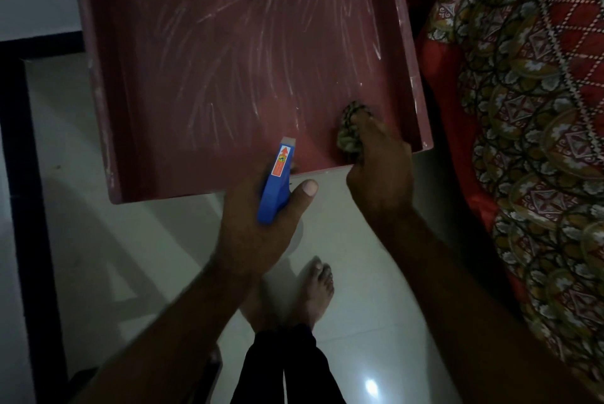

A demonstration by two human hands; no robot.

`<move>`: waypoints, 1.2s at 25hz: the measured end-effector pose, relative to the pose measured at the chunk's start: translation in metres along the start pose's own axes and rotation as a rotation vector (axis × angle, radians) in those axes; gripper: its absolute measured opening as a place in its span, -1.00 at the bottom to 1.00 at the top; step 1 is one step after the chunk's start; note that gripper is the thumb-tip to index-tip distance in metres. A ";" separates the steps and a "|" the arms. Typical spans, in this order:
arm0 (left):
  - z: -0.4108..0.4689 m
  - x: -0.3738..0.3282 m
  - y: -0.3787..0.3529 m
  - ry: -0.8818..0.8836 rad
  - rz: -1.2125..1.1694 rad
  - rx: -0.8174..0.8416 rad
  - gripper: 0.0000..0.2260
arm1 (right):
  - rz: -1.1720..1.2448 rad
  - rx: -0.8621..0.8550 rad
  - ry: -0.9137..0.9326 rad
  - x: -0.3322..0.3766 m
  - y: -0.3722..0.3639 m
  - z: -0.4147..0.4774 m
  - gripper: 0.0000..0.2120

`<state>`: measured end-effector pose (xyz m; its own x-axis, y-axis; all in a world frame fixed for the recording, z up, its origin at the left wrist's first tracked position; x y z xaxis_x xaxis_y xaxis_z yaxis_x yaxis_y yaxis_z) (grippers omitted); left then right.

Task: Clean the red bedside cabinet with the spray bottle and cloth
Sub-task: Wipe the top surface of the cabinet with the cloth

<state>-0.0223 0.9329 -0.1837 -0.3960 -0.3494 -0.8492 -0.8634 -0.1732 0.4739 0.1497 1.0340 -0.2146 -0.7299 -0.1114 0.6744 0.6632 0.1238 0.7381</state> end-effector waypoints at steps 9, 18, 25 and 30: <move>0.004 -0.006 0.008 -0.007 0.044 0.007 -0.58 | 0.025 0.008 -0.065 0.003 0.007 -0.006 -0.34; 0.018 -0.009 0.005 0.075 0.057 0.103 -0.68 | 0.077 -0.009 -0.158 0.005 0.000 0.039 -0.26; 0.030 -0.006 0.007 0.106 0.057 0.154 -0.65 | 0.076 -0.041 -0.161 0.003 -0.002 0.041 -0.36; 0.038 -0.004 0.005 0.108 0.044 0.184 -0.64 | 0.054 -0.048 -0.147 0.011 -0.009 0.075 -0.31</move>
<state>-0.0366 0.9684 -0.1865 -0.4073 -0.4510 -0.7942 -0.8926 0.0122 0.4507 0.1233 1.1057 -0.2147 -0.7069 0.0401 0.7062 0.7068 0.0783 0.7030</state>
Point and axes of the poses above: each hand's wrist, its own z-axis towards the middle knuckle, its own y-axis out of the back of the hand, x = y × z, the point moved 7 cm from there along z, towards the middle knuckle, and after that the axes turned 14 degrees about z, right-handed, at the moved point
